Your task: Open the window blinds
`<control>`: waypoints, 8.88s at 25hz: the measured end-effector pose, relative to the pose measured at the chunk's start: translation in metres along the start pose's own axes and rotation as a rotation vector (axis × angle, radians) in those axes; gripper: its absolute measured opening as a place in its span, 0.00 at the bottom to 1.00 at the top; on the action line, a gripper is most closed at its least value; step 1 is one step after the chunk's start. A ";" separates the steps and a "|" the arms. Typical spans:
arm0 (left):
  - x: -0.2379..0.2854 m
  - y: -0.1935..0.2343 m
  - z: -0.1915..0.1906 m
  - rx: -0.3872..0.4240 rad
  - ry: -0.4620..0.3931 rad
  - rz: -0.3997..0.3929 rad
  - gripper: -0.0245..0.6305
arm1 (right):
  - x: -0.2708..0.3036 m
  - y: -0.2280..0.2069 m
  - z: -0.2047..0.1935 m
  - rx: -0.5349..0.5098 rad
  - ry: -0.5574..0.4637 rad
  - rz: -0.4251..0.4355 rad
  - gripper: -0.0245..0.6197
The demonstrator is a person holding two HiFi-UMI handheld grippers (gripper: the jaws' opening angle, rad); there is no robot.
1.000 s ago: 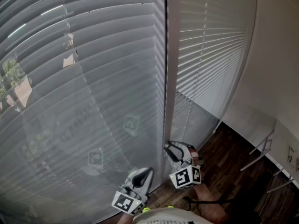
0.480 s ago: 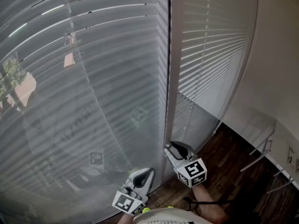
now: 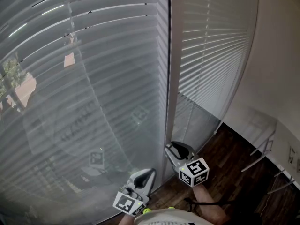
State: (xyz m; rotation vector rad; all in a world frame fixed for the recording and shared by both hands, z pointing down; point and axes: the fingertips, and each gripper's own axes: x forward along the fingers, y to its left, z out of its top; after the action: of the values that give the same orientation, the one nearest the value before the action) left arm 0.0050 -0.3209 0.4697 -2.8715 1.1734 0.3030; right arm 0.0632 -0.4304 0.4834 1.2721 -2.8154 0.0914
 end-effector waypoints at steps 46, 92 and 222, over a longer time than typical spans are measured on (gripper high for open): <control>0.012 -0.003 -0.003 -0.015 0.007 -0.028 0.02 | 0.000 0.016 -0.008 -1.100 0.241 -0.070 0.23; 0.008 -0.010 -0.002 -0.049 0.005 -0.050 0.02 | 0.001 0.005 -0.001 -0.238 0.132 -0.024 0.23; 0.014 -0.008 -0.009 -0.078 0.045 -0.066 0.02 | 0.000 0.012 0.002 -0.575 0.137 -0.052 0.24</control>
State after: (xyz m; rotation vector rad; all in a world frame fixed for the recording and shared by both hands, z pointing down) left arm 0.0221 -0.3260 0.4758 -2.9921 1.0947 0.2897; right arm 0.0539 -0.4229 0.4807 1.1376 -2.4195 -0.5648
